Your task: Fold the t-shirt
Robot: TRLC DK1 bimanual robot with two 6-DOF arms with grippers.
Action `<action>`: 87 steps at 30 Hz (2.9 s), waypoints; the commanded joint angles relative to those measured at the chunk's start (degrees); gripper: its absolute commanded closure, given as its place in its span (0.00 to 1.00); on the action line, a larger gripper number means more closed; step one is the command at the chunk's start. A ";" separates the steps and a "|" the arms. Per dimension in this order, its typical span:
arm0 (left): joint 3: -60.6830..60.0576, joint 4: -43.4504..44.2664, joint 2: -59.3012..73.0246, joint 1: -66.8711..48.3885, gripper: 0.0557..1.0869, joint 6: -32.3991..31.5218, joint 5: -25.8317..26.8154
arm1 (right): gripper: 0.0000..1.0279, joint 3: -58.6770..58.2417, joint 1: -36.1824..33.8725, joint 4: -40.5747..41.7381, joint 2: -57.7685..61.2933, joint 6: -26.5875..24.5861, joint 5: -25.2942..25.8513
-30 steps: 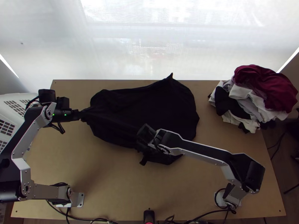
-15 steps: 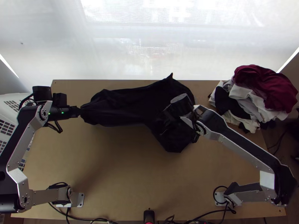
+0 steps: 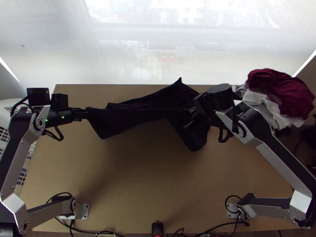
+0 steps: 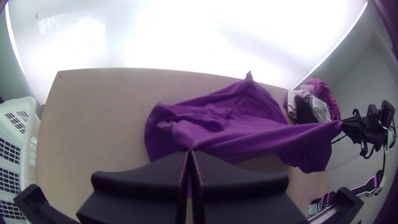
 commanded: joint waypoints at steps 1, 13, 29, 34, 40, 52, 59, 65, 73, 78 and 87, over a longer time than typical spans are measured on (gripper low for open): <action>8.51 -2.45 -3.25 -0.05 0.97 -0.37 0.04 | 0.97 6.53 -0.79 0.12 -0.95 -2.11 3.73; 26.70 -4.47 -8.44 0.39 0.97 -1.69 -0.22 | 0.97 17.34 -0.79 2.05 -5.87 -8.88 12.43; 48.32 -2.97 -12.48 3.73 0.97 3.76 -1.01 | 0.97 20.07 1.23 15.41 -19.14 -26.19 19.37; 48.93 -0.51 -15.99 5.48 0.97 5.52 -1.01 | 0.97 23.06 1.41 15.24 -21.60 -27.25 21.04; 48.93 -1.13 -22.06 5.40 0.97 5.70 0.75 | 0.97 24.81 1.41 7.24 -26.09 -26.72 23.24; 32.94 -6.67 -25.84 6.19 0.97 5.43 5.14 | 0.97 14.00 1.41 -1.99 -30.83 -17.40 23.33; 19.23 -2.45 -23.73 4.96 0.97 1.57 5.14 | 0.97 0.91 2.20 2.14 -28.72 -11.95 17.88; 7.10 -2.36 -18.54 -1.11 0.97 1.92 4.88 | 0.97 -3.49 0.44 3.72 -20.46 -7.03 10.32; -3.36 8.63 -9.05 -5.41 0.97 -0.28 1.80 | 0.97 -7.53 -9.05 15.50 -5.70 -2.99 -1.19; -4.06 15.22 -0.35 -5.77 0.97 -1.33 0.04 | 0.97 -3.93 -12.21 20.16 5.55 -2.99 -3.39; 1.65 24.10 14.94 -5.77 0.97 -1.42 -3.73 | 0.97 9.26 -15.38 22.80 24.10 -2.72 -4.62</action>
